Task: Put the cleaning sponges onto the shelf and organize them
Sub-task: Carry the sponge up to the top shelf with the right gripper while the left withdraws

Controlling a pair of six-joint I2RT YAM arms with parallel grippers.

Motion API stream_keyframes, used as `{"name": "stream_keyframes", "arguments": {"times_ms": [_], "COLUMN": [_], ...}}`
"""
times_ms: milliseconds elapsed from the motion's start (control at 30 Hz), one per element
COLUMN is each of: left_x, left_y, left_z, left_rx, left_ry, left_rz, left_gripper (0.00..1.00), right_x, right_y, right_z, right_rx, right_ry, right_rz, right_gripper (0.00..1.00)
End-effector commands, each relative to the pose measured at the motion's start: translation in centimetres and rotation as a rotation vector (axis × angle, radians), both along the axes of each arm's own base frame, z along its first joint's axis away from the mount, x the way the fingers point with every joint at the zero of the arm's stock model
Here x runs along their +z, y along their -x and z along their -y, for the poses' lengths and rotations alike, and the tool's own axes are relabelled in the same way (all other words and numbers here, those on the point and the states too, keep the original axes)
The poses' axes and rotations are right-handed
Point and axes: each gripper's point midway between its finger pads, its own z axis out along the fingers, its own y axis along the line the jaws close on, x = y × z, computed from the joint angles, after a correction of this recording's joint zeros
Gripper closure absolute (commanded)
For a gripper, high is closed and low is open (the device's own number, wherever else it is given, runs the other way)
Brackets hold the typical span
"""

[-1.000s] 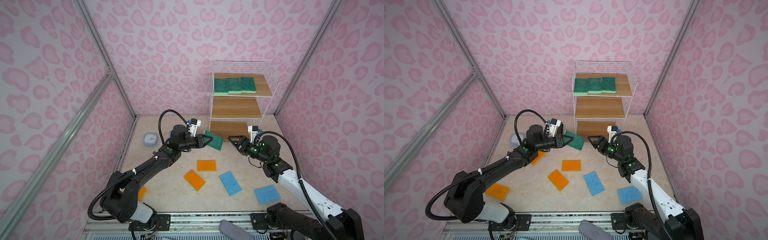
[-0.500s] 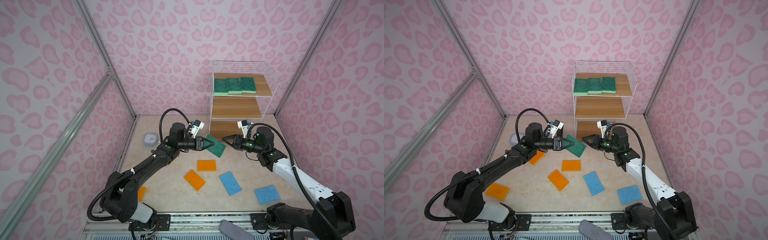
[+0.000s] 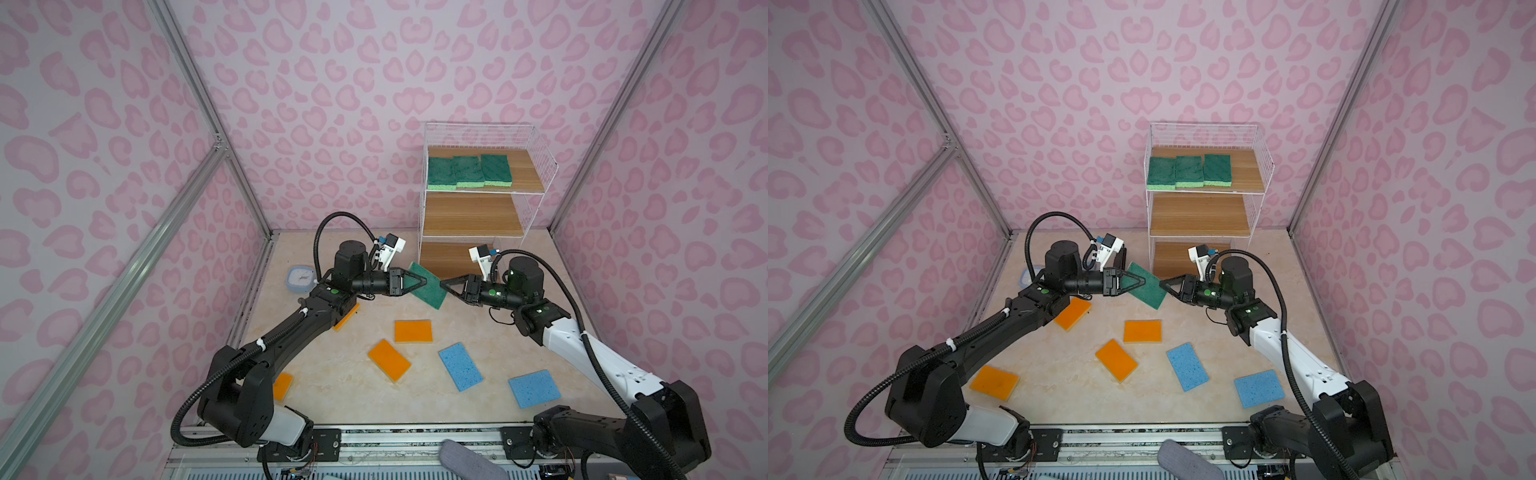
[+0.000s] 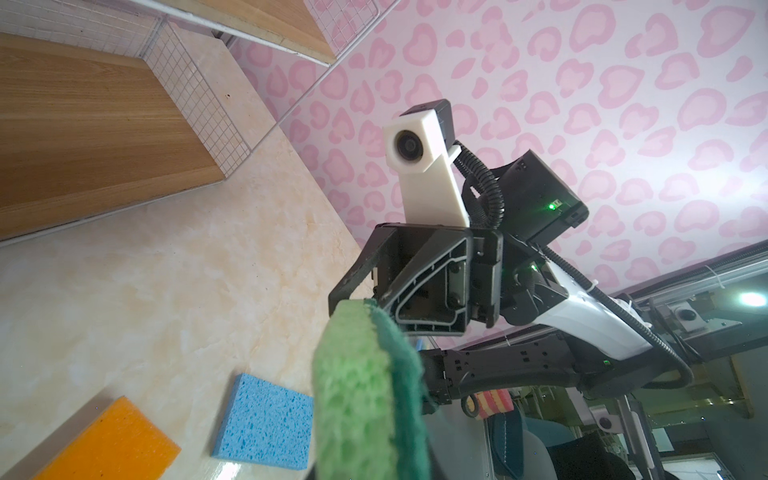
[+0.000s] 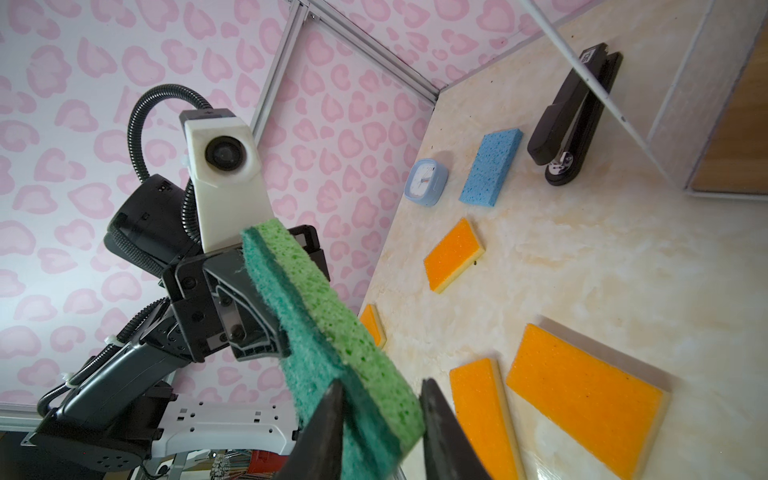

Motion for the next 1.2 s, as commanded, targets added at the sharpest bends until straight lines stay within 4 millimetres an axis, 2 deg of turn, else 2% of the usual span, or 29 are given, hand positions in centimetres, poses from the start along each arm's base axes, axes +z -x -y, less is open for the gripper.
{"name": "stream_keyframes", "arguments": {"times_ms": [0, 167, 233, 267, 300, 333, 367, 400, 533, 633, 733, 800, 1100, 1167], "left_x": [1.9, 2.1, 2.1, 2.1, 2.0, 2.0, 2.0, 2.1, 1.1, 1.0, 0.8, 0.2, -2.8, -3.5], "left_y": [0.4, 0.2, 0.1, 0.0, 0.0, 0.0, -0.1, -0.2, -1.5, -2.4, -2.6, -2.5, -1.5, -1.2], "left_z": [-0.1, -0.2, -0.2, -0.2, -0.2, -0.2, -0.3, -0.4, -2.3, -5.0, -7.3, -8.1, -8.7, -9.0], "left_rx": [-0.018, -0.013, -0.013, -0.011, -0.009, -0.008, 0.001, 0.012, 0.161, 0.339, 0.466, 0.501, 0.509, 0.517], "left_ry": [0.038, 0.041, 0.042, 0.041, 0.039, 0.037, 0.031, 0.025, -0.108, -0.208, -0.262, -0.288, -0.308, -0.317], "left_rz": [0.053, 0.052, 0.049, 0.044, 0.042, 0.043, 0.043, 0.049, 0.073, 0.132, 0.161, 0.158, 0.096, 0.085], "left_gripper": [0.85, 0.84, 0.81, 0.73, 0.56, 0.37, 0.08, 0.02, 0.02, 0.02, 0.02, 0.02, 0.02, 0.02], "right_x": [0.5, 0.5, 0.6, 0.7, 1.1, 1.4, 1.6, 1.9, 2.8, 3.7, 5.3, 7.3, 16.9, 19.7], "right_y": [0.1, 0.2, 0.3, 0.4, 0.4, 0.5, 0.4, 0.4, 0.4, 0.5, 0.0, -0.4, -1.7, -1.7], "right_z": [-0.3, -0.1, -0.1, 0.0, 0.1, 0.2, 0.3, 0.5, 2.0, 4.1, 7.0, 8.8, 14.3, 15.7], "right_rx": [0.016, 0.009, 0.006, 0.003, -0.002, -0.007, -0.016, -0.028, -0.121, -0.234, -0.388, -0.481, -0.751, -0.822], "right_ry": [-0.024, -0.029, -0.029, -0.029, -0.030, -0.032, -0.030, -0.026, 0.039, 0.111, 0.189, 0.243, 0.352, 0.368], "right_rz": [0.019, 0.020, 0.023, 0.025, 0.032, 0.038, 0.043, 0.047, 0.073, 0.116, 0.140, 0.155, 0.254, 0.298], "right_gripper": [0.76, 0.92, 0.95, 0.97, 0.98, 0.99, 0.99, 1.00, 1.00, 1.00, 1.00, 1.00, 1.00, 1.00]}}
